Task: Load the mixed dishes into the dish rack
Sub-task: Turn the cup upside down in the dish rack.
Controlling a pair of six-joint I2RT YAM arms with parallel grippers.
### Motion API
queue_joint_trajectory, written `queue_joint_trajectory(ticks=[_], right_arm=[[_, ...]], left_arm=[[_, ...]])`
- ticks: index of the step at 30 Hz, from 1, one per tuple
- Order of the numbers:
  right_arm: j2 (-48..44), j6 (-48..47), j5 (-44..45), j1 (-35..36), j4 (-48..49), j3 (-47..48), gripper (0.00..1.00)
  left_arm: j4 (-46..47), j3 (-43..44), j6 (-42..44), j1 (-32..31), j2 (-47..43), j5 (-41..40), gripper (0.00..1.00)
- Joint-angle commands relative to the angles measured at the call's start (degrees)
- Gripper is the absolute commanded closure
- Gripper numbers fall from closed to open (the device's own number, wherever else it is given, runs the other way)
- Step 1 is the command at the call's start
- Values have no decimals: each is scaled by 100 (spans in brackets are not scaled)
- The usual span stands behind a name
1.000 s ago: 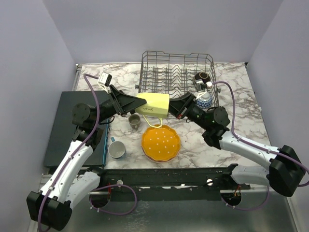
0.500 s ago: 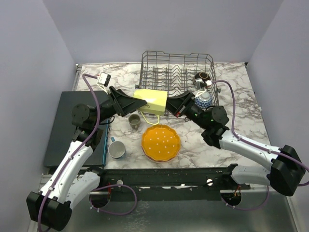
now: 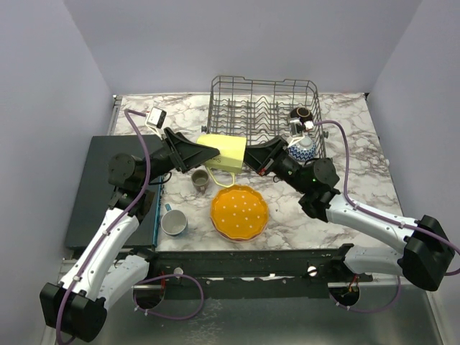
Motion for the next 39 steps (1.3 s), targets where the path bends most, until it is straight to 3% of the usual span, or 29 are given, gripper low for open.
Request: queue_joint_trajectory(ticks=[1,4,6,17,24,31,39], right_arm=[[-74,-24,318,50,429,96,99],[-114,-42,345,57,461,54,99],[-119,-51,361,51,452,43,99],[-240,-170,418,51,382,-153,99],[-567,-291,632,56,123,-361,69],[-982,-434,796,50,-301,-471,46],[-1789,-861,1094,55,-1416,-634,39]], left_arm=[[200,131,97,-4,32,-76,1],[202,129,104,3,51,-66,4],[202,125,114,-1,61,-69,11],[193,172,132,2,163,-42,79],[196,191,140,-5,262,-46,100],[172,240,240,-1,346,-73,100],[-436,549,789,0,574,-198,100]])
